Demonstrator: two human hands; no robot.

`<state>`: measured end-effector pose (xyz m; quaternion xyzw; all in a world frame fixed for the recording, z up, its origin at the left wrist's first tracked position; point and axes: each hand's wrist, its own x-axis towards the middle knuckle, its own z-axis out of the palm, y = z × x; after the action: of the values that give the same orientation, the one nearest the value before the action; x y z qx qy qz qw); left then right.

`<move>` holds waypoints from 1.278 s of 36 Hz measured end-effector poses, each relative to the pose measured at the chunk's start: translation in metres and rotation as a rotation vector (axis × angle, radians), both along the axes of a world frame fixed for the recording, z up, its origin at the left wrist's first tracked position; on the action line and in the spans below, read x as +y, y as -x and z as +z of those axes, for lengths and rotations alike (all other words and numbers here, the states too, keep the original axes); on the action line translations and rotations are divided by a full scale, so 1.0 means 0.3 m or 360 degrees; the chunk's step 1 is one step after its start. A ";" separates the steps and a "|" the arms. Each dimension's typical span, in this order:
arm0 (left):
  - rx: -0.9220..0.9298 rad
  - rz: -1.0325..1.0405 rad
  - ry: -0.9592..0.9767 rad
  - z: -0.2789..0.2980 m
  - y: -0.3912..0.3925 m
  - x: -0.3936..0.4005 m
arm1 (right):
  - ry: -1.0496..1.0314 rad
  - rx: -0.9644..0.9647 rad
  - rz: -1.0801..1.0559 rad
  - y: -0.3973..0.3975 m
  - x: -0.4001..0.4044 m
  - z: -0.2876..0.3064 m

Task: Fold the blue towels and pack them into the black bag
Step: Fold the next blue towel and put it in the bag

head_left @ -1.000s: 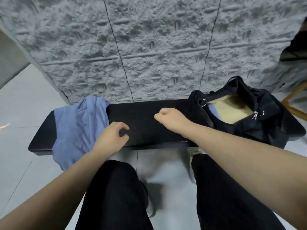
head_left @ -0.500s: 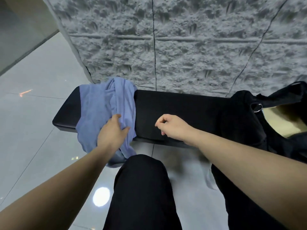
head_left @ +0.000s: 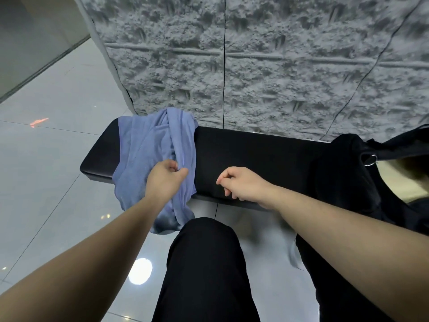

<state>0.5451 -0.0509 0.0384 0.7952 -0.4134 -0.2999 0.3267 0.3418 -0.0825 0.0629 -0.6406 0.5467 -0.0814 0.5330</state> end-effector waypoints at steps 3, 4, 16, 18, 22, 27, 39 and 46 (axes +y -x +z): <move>0.0144 -0.0004 0.0078 0.068 0.047 -0.005 | -0.0035 -0.0030 -0.0005 -0.006 0.002 0.023; 0.0201 -0.0012 0.0115 0.091 0.063 -0.014 | -0.0039 -0.0054 -0.0017 -0.009 0.001 0.034; 0.0654 -0.0266 0.0277 0.279 0.333 -0.102 | 0.0293 -0.0140 -0.0290 0.033 -0.035 0.155; 0.0692 -0.0324 0.0267 0.298 0.369 -0.098 | 0.0299 -0.0200 -0.0439 0.061 -0.037 0.183; 0.0651 -0.0431 0.0221 0.311 0.433 -0.073 | 0.0163 -0.0386 -0.0611 0.137 -0.025 0.221; 0.0728 -0.0252 0.0036 0.273 0.493 -0.028 | -0.0161 -0.0685 -0.0912 0.249 -0.009 0.255; 0.1582 0.0083 -0.0379 0.191 0.588 0.077 | -0.0361 -0.1424 -0.1000 0.416 0.074 0.355; 0.1851 0.0185 -0.0633 0.200 0.635 0.132 | -0.0537 -0.1531 -0.1501 0.457 0.074 0.360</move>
<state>0.3547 -0.0111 0.0984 0.5683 -0.0597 -0.7376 0.3598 0.2046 -0.0602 0.1708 -0.1356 0.4749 -0.4932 0.7161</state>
